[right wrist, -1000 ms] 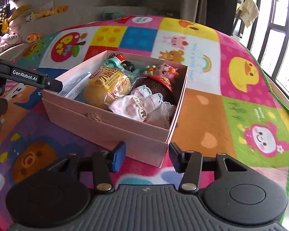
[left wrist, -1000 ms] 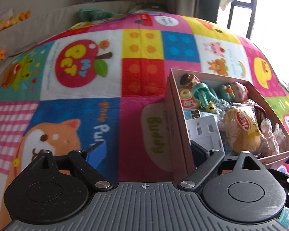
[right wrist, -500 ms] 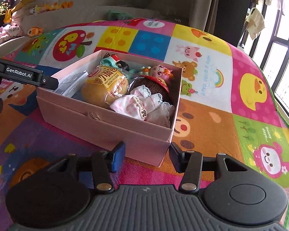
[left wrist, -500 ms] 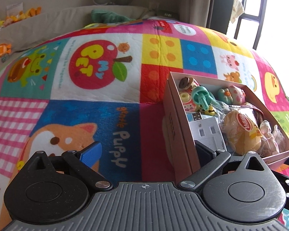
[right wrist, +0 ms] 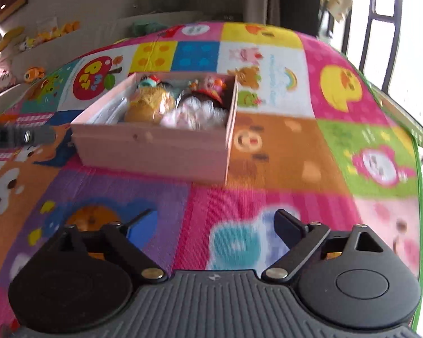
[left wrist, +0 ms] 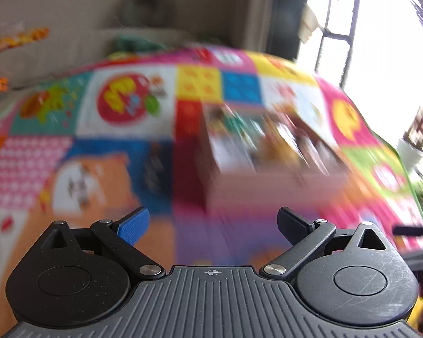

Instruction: Organize objects

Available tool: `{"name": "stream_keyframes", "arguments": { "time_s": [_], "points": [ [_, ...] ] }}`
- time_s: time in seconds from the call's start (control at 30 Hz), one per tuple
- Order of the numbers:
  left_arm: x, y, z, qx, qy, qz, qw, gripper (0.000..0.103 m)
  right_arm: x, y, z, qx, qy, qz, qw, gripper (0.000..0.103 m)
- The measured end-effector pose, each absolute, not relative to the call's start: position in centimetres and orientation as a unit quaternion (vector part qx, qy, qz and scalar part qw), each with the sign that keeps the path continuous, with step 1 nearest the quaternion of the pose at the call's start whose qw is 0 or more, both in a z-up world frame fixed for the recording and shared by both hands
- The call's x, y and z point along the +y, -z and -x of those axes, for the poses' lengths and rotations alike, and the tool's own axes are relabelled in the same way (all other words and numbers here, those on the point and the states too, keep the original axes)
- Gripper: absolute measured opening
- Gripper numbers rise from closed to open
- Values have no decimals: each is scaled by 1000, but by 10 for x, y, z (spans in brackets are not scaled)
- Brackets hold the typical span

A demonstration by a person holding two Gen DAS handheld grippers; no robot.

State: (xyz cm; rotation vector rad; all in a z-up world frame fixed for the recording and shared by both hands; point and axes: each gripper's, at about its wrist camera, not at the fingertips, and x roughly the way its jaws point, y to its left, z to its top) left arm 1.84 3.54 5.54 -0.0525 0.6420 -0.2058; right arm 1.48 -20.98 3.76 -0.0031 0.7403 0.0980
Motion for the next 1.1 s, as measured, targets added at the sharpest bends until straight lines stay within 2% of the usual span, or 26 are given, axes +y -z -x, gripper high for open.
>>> {"name": "stream_keyframes", "arguments": {
  "time_s": [0.07, 0.13, 0.3, 0.6, 1.1],
  "points": [
    [28, -42, 6, 329, 109, 22, 938, 100, -212, -30, 8, 378, -43, -28, 924, 103],
    [20, -26, 23, 343, 108, 19, 933, 100, -209, -22, 28, 388, -41, -38, 920, 103],
    [3, -4, 29, 335, 57, -14, 940, 100, -192, -8, 35, 390, -17, 2, 921, 103],
    [1, 0, 6, 335, 13, -6, 942, 102, -189, -1, -3, 341, -7, -2, 940, 103],
    [-2, 0, -6, 337, 4, -12, 941, 103, -191, 0, -4, 341, -12, -7, 940, 103]
  ]
}}
